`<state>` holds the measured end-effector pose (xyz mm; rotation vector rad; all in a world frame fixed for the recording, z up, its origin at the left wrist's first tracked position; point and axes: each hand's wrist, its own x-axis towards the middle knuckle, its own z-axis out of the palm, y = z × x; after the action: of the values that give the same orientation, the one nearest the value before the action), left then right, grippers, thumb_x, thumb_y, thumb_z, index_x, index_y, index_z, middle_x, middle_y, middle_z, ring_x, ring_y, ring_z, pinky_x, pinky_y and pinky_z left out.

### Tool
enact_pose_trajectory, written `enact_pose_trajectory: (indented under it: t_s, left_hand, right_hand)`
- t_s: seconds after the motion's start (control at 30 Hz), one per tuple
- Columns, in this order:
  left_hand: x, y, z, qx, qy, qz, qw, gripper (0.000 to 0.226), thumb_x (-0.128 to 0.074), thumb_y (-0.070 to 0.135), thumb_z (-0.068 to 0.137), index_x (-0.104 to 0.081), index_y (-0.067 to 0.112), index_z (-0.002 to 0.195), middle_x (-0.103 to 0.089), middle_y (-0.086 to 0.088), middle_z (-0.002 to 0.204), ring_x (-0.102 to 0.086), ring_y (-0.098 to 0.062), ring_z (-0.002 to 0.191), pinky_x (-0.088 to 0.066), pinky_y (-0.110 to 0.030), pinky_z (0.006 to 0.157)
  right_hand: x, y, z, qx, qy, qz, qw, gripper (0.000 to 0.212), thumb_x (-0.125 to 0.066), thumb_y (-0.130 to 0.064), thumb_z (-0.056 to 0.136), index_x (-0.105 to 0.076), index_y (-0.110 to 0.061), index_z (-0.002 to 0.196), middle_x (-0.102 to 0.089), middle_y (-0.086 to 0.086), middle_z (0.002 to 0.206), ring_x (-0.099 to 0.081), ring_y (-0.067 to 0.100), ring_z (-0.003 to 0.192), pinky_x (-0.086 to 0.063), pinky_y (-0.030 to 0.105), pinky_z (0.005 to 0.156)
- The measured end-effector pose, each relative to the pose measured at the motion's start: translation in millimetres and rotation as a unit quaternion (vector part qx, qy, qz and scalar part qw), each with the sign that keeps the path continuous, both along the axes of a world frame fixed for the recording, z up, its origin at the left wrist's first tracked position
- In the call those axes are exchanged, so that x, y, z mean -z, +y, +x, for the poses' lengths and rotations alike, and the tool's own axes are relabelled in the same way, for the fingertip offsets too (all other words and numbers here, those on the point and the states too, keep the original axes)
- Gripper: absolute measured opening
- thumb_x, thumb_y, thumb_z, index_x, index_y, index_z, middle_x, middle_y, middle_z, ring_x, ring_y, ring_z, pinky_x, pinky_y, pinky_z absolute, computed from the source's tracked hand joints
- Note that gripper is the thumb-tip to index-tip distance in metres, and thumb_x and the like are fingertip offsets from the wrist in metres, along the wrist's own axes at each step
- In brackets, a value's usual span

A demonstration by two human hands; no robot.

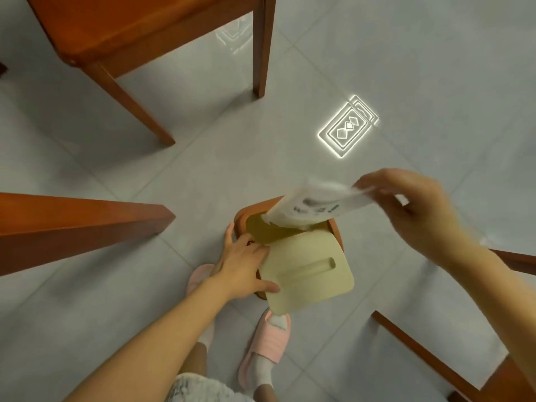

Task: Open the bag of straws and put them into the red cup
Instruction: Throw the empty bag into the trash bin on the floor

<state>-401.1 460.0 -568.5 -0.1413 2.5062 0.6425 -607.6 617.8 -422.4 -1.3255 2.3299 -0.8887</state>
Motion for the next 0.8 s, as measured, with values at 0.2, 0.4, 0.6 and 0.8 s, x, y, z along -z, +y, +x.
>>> enact_pose_trajectory:
  t_s: [0.2, 0.4, 0.6, 0.8]
  left_hand:
    - [0.7, -0.1, 2.7, 0.0, 0.022, -0.005, 1.0, 0.078, -0.05, 0.078, 0.061, -0.054, 0.022, 0.116, -0.059, 0.008, 0.124, -0.035, -0.017, 0.126, 0.022, -0.053, 0.104]
    - [7.3, 0.0, 7.4, -0.01, 0.038, -0.007, 0.999, 0.087, -0.043, 0.082, 0.059, -0.054, 0.021, 0.12, -0.061, 0.008, 0.12, -0.042, -0.016, 0.122, 0.018, -0.057, 0.106]
    - [20.4, 1.0, 11.6, -0.015, 0.069, 0.004, 0.997, 0.086, -0.041, 0.082, 0.056, -0.06, 0.021, 0.112, -0.066, 0.009, 0.109, -0.053, -0.015, 0.111, 0.004, -0.063, 0.103]
    - [24.5, 6.1, 16.7, -0.018, 0.074, -0.016, 0.997, 0.088, -0.034, 0.083, 0.054, -0.063, 0.021, 0.109, -0.068, 0.008, 0.106, -0.058, -0.014, 0.105, -0.009, -0.066, 0.1]
  right_hand:
    - [69.3, -27.3, 19.8, -0.031, 0.004, 0.212, 0.977, 0.019, -0.056, -0.009, 0.091, -0.071, -0.012, 0.103, -0.073, 0.008, 0.087, -0.067, 0.029, 0.076, -0.039, 0.023, 0.064]
    - [157.7, -55.9, 47.9, 0.046, -0.091, 0.383, 0.918, 0.021, -0.052, -0.018, 0.092, -0.068, -0.004, 0.09, -0.06, 0.006, 0.081, -0.056, 0.024, 0.077, -0.037, 0.028, 0.065]
    - [186.4, -84.8, 71.8, 0.016, 0.074, 0.442, 0.894, 0.017, -0.052, -0.005, 0.089, -0.069, -0.01, 0.088, -0.065, 0.004, 0.095, -0.057, 0.023, 0.09, -0.041, 0.028, 0.062]
    - [196.4, -65.7, 84.1, 0.065, -0.04, 0.385, 0.92, 0.018, -0.044, -0.006, 0.083, -0.059, -0.01, 0.073, -0.067, 0.007, 0.081, -0.052, 0.025, 0.074, -0.035, 0.031, 0.064]
